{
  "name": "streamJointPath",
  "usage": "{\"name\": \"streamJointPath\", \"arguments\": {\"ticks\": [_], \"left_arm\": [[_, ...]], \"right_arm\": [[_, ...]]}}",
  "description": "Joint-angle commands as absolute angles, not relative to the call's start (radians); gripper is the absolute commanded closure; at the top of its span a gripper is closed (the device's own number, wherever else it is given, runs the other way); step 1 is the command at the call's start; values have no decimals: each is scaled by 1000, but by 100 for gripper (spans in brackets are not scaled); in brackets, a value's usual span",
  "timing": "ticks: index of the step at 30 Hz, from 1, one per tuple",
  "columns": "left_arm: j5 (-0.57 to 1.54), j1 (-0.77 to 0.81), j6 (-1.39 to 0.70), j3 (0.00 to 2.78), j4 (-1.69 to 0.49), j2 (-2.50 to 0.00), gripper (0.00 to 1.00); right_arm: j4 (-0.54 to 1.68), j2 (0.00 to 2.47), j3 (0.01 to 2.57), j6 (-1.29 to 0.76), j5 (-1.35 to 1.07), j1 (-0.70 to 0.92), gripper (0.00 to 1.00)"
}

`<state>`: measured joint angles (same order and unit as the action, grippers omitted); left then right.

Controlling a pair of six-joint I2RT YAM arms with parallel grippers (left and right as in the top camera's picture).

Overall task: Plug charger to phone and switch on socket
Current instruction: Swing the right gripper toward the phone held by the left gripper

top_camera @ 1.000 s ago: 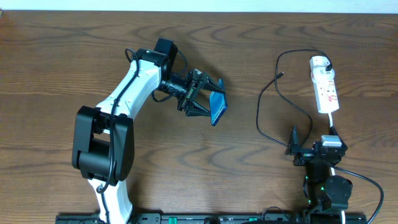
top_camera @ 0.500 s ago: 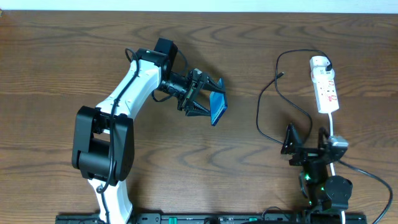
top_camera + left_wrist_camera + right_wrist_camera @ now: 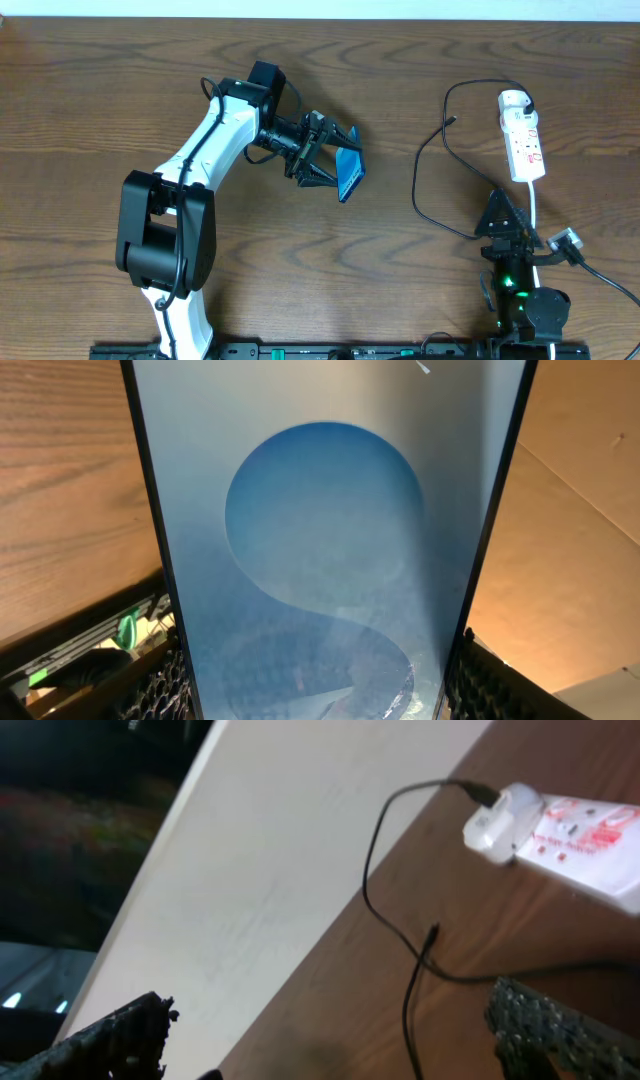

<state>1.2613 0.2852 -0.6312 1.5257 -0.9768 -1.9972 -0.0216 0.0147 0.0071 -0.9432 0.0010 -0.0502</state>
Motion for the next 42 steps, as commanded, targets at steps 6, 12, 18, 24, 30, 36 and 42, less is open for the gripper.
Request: {"name": "streamJointPath", "arguments": {"ticks": [6,12,18,24,30,36,42], "left_arm": [[1237,287,-682,1548,-979,-1975,35],[1210,287,-720,1548,-976,-1975,35],[1211,287,-720,1548,-960,-1975,35],[1211,287,-719,1548,-956,-1975,35],[1211,287,-720,1548,-924,-1975,35],[1211,287,-721,1548,-873,-1975,35],[1202,287,-789,1548,-789,-1975,35]], "right_arm": [[-49,23,86,-685,15,-55,1],[54,245,313,-672,-91,-54,1],[354,591,654,-547,-273,-51,1],[516,806,871,-485,-535,-51,1],[495,881,880,-499,-603,-51,1],[362,946,880,-590,-609,-19,1],[393,957,880,-627,-531,159,3]]}}
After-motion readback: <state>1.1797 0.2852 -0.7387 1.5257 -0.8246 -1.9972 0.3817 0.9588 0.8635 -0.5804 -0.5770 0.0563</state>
